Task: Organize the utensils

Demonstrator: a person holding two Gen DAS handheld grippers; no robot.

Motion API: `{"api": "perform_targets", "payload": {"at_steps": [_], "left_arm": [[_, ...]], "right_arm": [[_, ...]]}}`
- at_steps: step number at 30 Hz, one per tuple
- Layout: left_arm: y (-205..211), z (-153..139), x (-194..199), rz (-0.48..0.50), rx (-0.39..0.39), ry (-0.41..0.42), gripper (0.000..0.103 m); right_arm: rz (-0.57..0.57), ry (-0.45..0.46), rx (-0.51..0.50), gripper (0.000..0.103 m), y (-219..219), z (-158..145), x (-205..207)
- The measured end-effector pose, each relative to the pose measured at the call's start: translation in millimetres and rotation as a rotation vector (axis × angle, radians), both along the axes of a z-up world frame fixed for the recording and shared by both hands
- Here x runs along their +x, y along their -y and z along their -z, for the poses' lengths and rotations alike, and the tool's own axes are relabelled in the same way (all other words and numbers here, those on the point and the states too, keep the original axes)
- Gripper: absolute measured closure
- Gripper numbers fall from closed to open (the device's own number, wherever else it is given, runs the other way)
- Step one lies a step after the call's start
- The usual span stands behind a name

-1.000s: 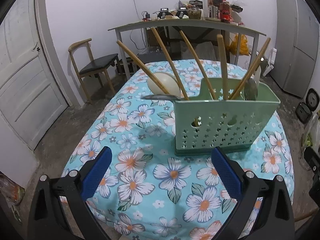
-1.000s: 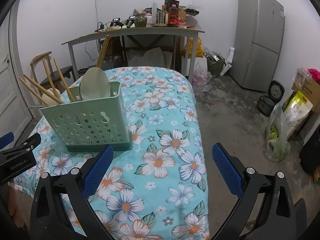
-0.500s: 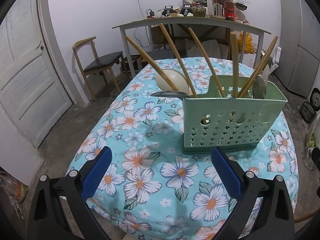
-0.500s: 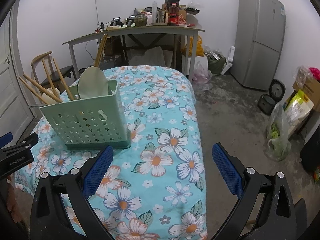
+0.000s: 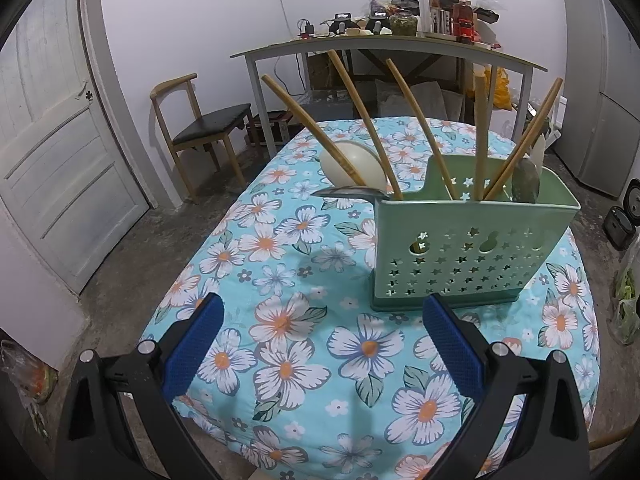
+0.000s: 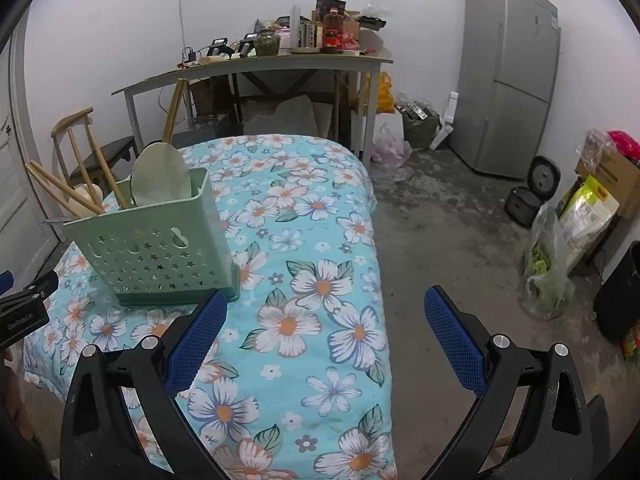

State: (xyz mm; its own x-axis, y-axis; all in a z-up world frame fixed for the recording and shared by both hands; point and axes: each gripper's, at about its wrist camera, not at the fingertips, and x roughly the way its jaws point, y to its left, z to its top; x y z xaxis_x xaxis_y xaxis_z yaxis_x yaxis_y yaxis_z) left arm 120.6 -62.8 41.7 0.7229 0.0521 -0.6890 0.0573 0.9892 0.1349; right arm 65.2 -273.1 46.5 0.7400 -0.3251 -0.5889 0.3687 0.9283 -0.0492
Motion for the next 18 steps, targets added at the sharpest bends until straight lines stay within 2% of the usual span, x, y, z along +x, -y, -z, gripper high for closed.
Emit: {"api": "perform_targets", "payload": {"at_steps": [18], "left_arm": [[-8.2,-0.6,-0.5,-0.023,0.001,0.004,0.006]], "right_arm": [[-0.022,-0.005,-0.008,0.008,-2.8,0.3,3.4]]}}
